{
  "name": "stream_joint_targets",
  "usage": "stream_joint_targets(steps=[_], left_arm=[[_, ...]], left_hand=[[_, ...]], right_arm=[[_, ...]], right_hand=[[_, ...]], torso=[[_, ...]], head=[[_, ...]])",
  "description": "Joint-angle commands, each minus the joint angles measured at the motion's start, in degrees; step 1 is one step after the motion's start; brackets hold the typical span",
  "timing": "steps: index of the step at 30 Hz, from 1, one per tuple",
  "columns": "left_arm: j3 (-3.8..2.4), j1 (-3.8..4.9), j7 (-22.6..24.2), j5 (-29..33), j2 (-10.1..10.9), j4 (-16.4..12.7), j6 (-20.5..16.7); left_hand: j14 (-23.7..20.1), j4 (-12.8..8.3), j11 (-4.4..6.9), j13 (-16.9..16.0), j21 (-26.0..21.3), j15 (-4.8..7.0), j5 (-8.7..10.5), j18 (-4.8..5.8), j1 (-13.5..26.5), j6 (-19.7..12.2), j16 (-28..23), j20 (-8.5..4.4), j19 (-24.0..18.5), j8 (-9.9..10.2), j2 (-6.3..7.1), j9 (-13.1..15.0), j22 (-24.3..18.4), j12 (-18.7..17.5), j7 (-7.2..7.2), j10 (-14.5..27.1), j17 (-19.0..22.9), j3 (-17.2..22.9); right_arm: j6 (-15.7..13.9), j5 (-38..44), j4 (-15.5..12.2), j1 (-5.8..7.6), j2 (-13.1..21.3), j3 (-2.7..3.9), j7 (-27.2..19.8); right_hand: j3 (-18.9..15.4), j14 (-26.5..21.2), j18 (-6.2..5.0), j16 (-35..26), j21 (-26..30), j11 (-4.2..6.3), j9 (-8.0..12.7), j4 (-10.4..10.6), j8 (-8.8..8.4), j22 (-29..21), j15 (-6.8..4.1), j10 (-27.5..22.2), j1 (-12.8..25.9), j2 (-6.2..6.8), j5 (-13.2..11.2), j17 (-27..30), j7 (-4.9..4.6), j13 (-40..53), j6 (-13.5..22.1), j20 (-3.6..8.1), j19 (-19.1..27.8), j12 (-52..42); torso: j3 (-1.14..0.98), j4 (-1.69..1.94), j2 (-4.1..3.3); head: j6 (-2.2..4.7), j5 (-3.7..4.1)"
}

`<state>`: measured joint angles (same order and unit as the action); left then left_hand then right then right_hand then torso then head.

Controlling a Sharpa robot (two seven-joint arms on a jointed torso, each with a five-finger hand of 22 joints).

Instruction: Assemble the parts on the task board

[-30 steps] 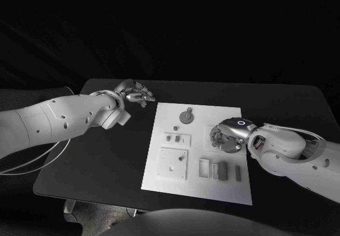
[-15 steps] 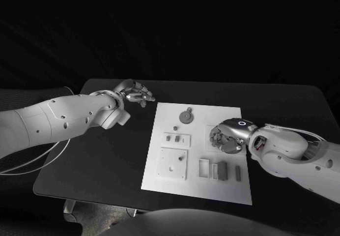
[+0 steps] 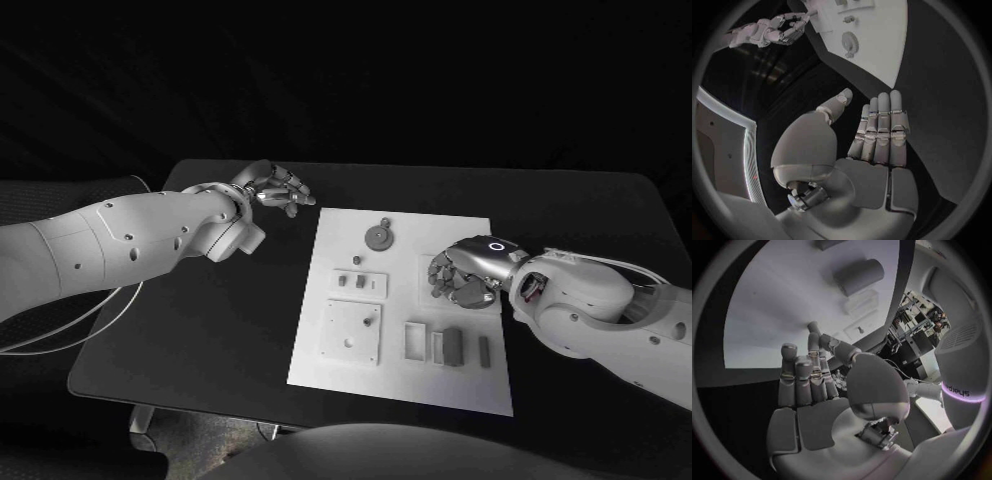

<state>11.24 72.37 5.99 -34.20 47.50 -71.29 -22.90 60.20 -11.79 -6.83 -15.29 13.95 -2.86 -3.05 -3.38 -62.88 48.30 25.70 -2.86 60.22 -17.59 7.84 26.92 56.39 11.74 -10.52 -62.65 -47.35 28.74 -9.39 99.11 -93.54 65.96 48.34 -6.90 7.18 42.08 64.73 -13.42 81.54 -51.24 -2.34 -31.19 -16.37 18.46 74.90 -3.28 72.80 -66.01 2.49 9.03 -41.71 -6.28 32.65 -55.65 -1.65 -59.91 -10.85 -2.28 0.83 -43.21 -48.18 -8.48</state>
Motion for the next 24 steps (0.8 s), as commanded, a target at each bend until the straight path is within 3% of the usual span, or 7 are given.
stream_joint_targets(steps=[1, 16, 24], left_arm=[[-0.03, 0.01, 0.40, 0.01, -0.15, -0.02, 0.03], [-0.03, -0.01, 0.40, 0.01, -0.31, 0.04, 0.01], [-0.03, -0.01, 0.46, 0.01, -0.52, 0.22, -0.03]], left_hand=[[0.40, 0.35, -0.36, 0.05, -0.29, -0.01, -0.09, -0.84, -0.30, -0.46, -0.26, 0.08, 0.33, -0.35, -0.18, -0.07, 0.08, -0.37, 0.01, -0.18, -0.08, -0.15], [0.44, 0.34, -0.37, 0.05, -0.30, 0.00, -0.09, -0.84, -0.31, -0.48, -0.33, 0.06, 0.36, -0.36, -0.18, -0.09, 0.11, -0.41, 0.00, -0.18, -0.17, -0.17], [0.46, 0.34, -0.37, 0.05, -0.32, 0.01, -0.09, -0.84, -0.32, -0.49, -0.37, 0.06, 0.37, -0.37, -0.18, -0.11, 0.13, -0.43, 0.00, -0.19, -0.22, -0.17]], right_arm=[[-0.10, 0.24, -0.52, 0.01, 0.16, 0.25, -0.50], [0.95, -2.77, -4.20, 1.68, 1.22, 2.19, -0.48], [1.20, -2.70, -5.16, 1.78, -1.45, 2.32, -0.95]], right_hand=[[0.43, -0.05, -1.58, -0.24, -0.19, 0.07, -0.69, 0.07, 0.44, 0.70, -0.48, 0.40, 0.40, -0.25, -0.40, 0.08, -0.85, -0.03, -1.42, 0.32, -0.21, 0.22], [0.48, -0.02, -1.58, -0.29, -0.19, 0.09, -0.70, 0.10, 0.42, 0.69, -0.51, 0.48, 0.47, -0.24, -0.41, 0.09, -0.83, -0.02, -1.47, 0.34, -0.23, 0.29], [0.51, -0.01, -1.58, -0.31, -0.19, 0.10, -0.71, 0.11, 0.40, 0.69, -0.53, 0.50, 0.51, -0.27, -0.41, 0.10, -0.83, -0.02, -1.47, 0.35, -0.24, 0.33]], torso=[[-0.01, 0.01, 0.00], [0.06, 0.01, 0.02], [0.08, 0.00, 0.07]], head=[[-0.02, 0.04], [-0.08, -0.06], [-0.01, -0.43]])
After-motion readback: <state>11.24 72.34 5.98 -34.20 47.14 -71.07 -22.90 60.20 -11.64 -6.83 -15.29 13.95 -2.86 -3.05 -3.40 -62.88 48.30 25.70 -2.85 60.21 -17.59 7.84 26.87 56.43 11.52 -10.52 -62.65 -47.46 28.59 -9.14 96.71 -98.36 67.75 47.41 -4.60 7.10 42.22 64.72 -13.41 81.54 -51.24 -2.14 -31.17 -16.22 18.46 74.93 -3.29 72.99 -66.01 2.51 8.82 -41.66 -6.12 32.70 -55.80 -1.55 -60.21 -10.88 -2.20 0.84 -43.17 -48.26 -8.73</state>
